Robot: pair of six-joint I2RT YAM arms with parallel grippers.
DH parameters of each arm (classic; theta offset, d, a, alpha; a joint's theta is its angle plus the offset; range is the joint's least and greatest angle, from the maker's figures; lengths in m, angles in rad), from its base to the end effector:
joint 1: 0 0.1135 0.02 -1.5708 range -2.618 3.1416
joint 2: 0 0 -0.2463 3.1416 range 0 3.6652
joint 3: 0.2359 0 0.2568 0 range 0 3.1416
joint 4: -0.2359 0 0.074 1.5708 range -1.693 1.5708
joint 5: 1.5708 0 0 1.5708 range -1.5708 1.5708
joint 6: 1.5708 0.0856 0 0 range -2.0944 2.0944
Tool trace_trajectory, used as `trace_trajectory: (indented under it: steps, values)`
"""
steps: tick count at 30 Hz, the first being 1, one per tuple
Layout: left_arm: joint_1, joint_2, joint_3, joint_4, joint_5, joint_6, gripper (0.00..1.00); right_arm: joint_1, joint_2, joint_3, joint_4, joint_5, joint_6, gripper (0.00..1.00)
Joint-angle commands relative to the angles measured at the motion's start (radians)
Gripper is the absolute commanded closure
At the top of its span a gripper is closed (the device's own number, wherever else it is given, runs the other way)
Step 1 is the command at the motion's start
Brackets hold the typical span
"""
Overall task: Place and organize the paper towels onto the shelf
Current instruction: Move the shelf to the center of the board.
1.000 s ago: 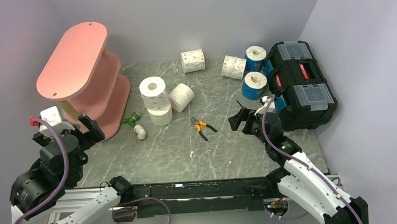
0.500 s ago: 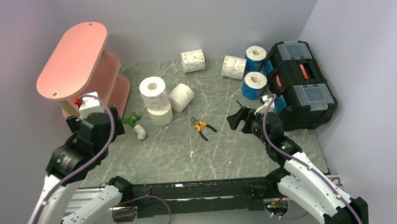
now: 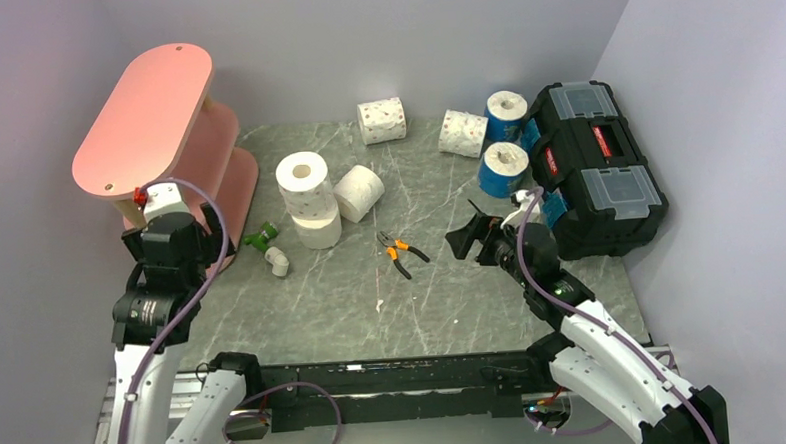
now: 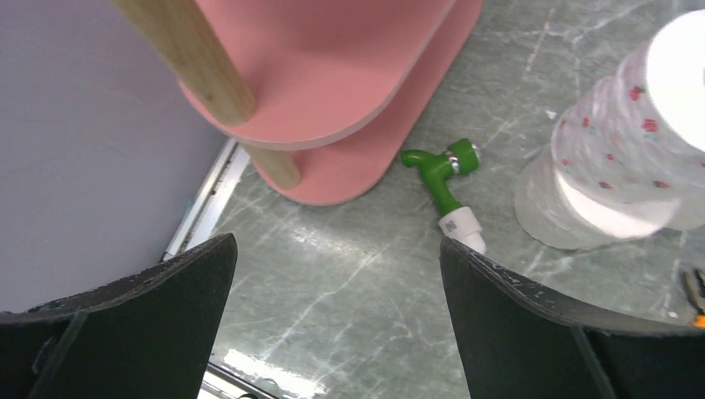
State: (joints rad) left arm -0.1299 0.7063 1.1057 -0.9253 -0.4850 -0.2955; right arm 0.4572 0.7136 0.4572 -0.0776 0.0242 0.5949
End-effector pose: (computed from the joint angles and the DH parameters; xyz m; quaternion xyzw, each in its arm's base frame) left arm 0.1726 0.0177 0.3506 -0.1890 0.8285 0.1011 0.5174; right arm 0.2174 0.1047 0.2171 0.0631 0.8123 0.2825 0.5063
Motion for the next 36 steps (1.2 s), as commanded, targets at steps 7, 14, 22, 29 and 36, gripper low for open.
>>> trace_trajectory:
  steps: [7, 14, 22, 29, 36]
  values:
    - [0.016, -0.114, -0.193, 0.183, -0.238, 0.197, 0.01, 0.003, -0.018, -0.042, 0.100, -0.078, 0.027, 0.01]
    - [0.053, -0.134, -0.297, 0.377, -0.239, 0.321, 0.01, 0.003, -0.011, -0.059, 0.124, -0.120, 0.038, 0.02]
    - [0.127, -0.180, -0.393, 0.601, -0.219, 0.370, 0.10, 0.003, -0.066, -0.077, 0.117, -0.134, 0.038, 0.02]
    - [0.191, -0.120, -0.409, 0.701, -0.156, 0.397, 0.09, 0.003, -0.088, -0.081, 0.111, -0.135, 0.037, 0.02]
    - [0.256, -0.063, -0.468, 0.797, -0.084, 0.380, 0.09, 0.004, -0.113, -0.088, 0.096, -0.126, 0.031, 0.02]
